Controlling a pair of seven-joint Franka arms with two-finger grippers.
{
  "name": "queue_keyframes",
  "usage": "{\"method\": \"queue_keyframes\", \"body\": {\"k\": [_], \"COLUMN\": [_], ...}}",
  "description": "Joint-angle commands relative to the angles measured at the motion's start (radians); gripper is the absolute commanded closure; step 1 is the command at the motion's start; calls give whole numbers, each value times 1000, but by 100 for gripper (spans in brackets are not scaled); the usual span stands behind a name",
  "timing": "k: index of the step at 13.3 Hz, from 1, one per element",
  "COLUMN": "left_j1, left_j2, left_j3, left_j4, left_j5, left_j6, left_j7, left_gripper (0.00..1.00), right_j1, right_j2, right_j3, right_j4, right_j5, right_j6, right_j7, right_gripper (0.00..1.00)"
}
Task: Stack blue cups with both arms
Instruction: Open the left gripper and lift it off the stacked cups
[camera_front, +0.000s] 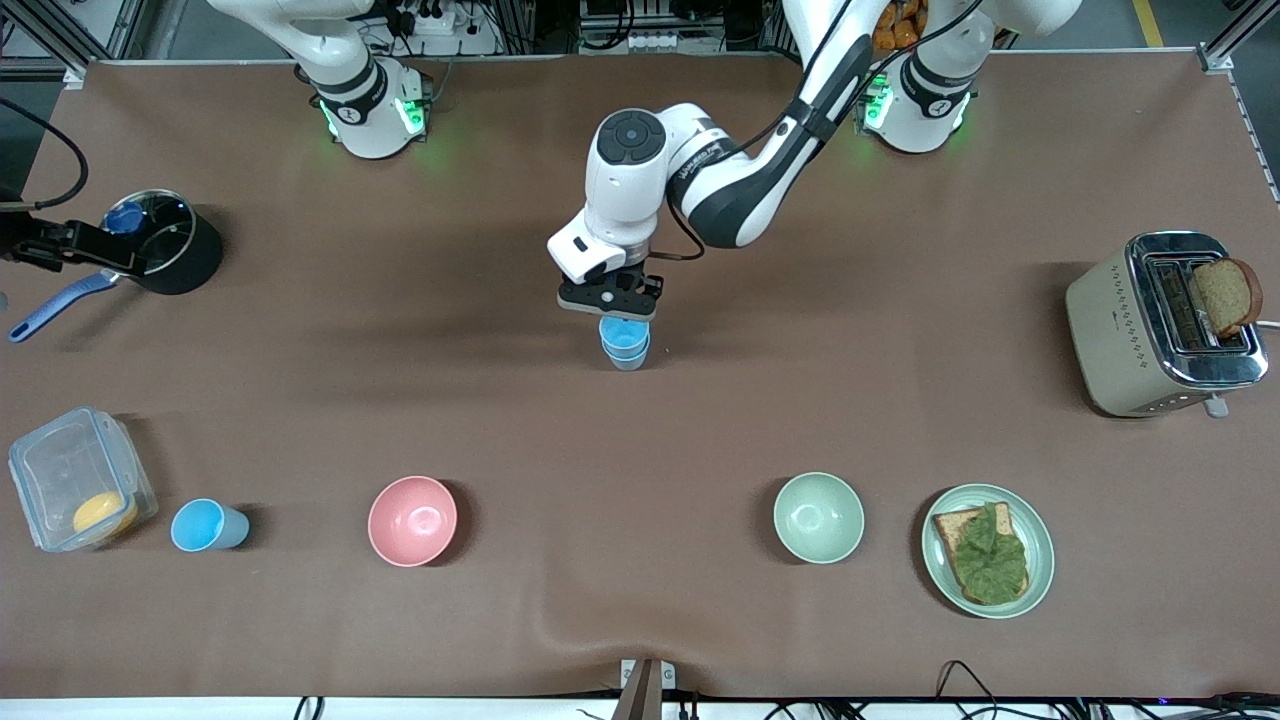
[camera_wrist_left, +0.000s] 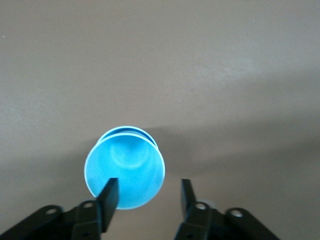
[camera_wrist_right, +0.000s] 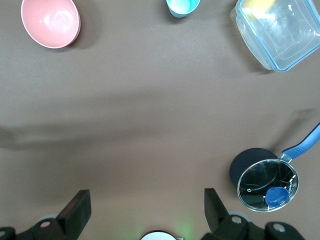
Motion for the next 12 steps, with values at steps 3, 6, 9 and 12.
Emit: {"method": "queue_keyframes", "body": {"k": [3,6,9,12], "left_j1": [76,229,472,619], "left_j2": [-96,-257,-474,-643], "left_j3": [11,-13,-53,-53], "left_j4": [-17,-110,-280,-329], "left_j5": [36,34,22,19], "left_j6": [-95,-201,-243,-405], "left_j7": [-18,77,264,427], "left_gripper": [24,0,0,0], "right_j1": [-27,-27,-27,-27], "right_j2": [-7,-7,-7,-7], "right_j3": [22,22,22,22], "right_j4": [-9,-9,-9,-9], "right_j5": [-7,-7,-7,-7], "right_j6": [-1,-1,-1,-1], "right_j7": [-13,-13,-13,-13], "right_gripper": [0,0,0,0]}}
